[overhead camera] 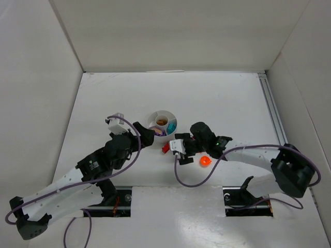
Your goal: Sort the legos into containers by color
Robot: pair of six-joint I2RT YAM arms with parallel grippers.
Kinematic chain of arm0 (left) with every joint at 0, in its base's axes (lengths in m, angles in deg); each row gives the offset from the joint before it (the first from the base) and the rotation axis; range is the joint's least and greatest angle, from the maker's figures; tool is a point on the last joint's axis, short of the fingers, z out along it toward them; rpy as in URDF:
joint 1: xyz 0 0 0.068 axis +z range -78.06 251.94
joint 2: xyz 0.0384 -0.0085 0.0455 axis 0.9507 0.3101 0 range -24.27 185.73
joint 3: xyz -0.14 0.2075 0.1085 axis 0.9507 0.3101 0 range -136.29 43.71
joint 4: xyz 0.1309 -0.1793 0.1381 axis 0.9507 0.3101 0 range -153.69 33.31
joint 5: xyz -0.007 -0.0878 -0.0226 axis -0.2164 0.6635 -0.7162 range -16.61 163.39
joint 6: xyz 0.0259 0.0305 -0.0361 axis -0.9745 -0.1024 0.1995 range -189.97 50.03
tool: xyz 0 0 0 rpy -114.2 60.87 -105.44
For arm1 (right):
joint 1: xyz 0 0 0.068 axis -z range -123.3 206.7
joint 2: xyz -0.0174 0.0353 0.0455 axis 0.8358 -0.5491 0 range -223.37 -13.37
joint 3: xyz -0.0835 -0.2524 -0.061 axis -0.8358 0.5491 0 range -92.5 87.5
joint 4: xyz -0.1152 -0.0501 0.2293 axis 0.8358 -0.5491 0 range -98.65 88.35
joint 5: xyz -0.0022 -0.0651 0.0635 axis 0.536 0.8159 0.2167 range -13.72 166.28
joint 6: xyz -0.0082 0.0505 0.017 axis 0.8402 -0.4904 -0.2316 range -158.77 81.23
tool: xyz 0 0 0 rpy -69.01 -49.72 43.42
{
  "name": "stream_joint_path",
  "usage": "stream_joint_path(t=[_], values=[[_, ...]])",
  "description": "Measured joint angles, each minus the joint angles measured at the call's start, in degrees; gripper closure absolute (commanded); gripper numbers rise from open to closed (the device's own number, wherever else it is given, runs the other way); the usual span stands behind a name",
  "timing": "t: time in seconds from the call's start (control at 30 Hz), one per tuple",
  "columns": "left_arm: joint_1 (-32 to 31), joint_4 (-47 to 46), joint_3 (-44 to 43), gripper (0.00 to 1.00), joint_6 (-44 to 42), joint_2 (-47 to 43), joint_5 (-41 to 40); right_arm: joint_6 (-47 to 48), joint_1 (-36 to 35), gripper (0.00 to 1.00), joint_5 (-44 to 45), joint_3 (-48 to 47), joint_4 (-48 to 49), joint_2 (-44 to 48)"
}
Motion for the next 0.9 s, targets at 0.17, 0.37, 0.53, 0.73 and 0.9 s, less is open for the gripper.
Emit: stream_joint_path(t=[0.17,0.37,0.53,0.73,0.9], values=[[0.0,5.3,0.4,0.0,3.3,-4.9,0.0,3.6,-3.3,0.16,0.4,-4.0,-0.2,-6.4],[0.0,8.4,0.9,0.0,4.6,-7.1,-0.8,6.6,-3.8,0.21,2.5,-10.1,-0.7,-13.2],[0.0,10.3,1.2,0.0,5.2,-7.1,-1.3,8.2,-5.4,0.25,5.2,-12.1,-2.8,-16.7],[0.0,11.7,1.2,0.0,5.6,-7.7,-2.4,9.0,-6.9,0.27,9.5,-12.9,-4.4,-19.2],[0.0,12.3,1.2,0.0,6.1,-7.8,-2.8,9.3,-8.3,0.32,13.2,-15.5,-4.3,-22.0]])
